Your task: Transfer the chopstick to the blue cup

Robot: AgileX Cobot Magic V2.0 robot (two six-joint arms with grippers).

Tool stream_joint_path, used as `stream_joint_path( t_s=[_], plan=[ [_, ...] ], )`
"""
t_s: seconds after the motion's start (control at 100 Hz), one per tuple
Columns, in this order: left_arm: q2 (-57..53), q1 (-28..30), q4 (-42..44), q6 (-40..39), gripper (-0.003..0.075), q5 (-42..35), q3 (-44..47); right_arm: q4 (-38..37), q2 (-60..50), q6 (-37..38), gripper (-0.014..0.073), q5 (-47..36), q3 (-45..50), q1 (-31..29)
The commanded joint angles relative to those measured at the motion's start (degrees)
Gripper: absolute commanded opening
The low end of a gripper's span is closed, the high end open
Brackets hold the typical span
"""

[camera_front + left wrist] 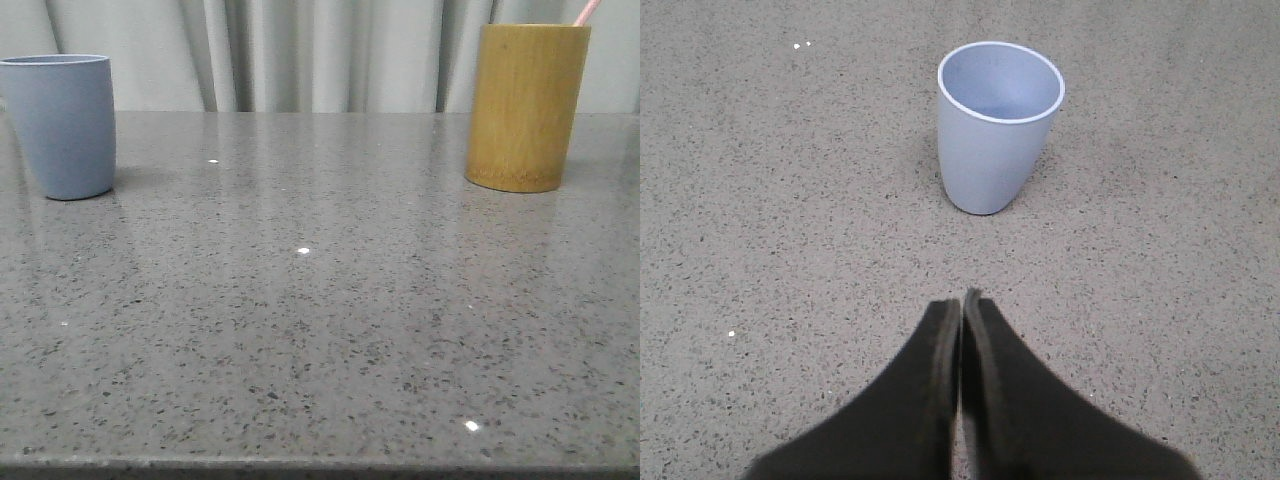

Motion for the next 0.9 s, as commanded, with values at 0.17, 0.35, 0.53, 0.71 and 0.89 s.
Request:
stream_joint_path(
  t_s=[0.17, 0.35, 0.53, 0.71, 0.89],
  plan=[
    [0.47, -0.54, -2.63, -0.46, 0.0428, -3.22, -2.08, -0.19, 0.80, -0.45, 0.0415, -3.67, -1.96, -0.15],
    [0.47, -0.54, -2.73, -0.46, 0.0618, -3.39, -2.08, -0.19, 0.80, -0.45, 0.0551, -3.91, -1.96, -0.15],
    [0.86, -0.54, -3.39, -0.46, 0.0618, -6.21, -2.52, -0.19, 0.80, -0.45, 0.0550, -4.10, -1.96, -0.15],
    [8.52, -0.54, -3.42, -0.08, 0.0618, -6.65, -8.42, -0.19, 0.80, -0.45, 0.0550, -4.14, -1.96, -0.15],
    [21.27, -0.54, -3.42, 0.15, 0.0618, -6.32, -17.22, -0.19, 0.80, -0.45, 0.0550, -4.16, -1.96, -0.15]
  ],
)
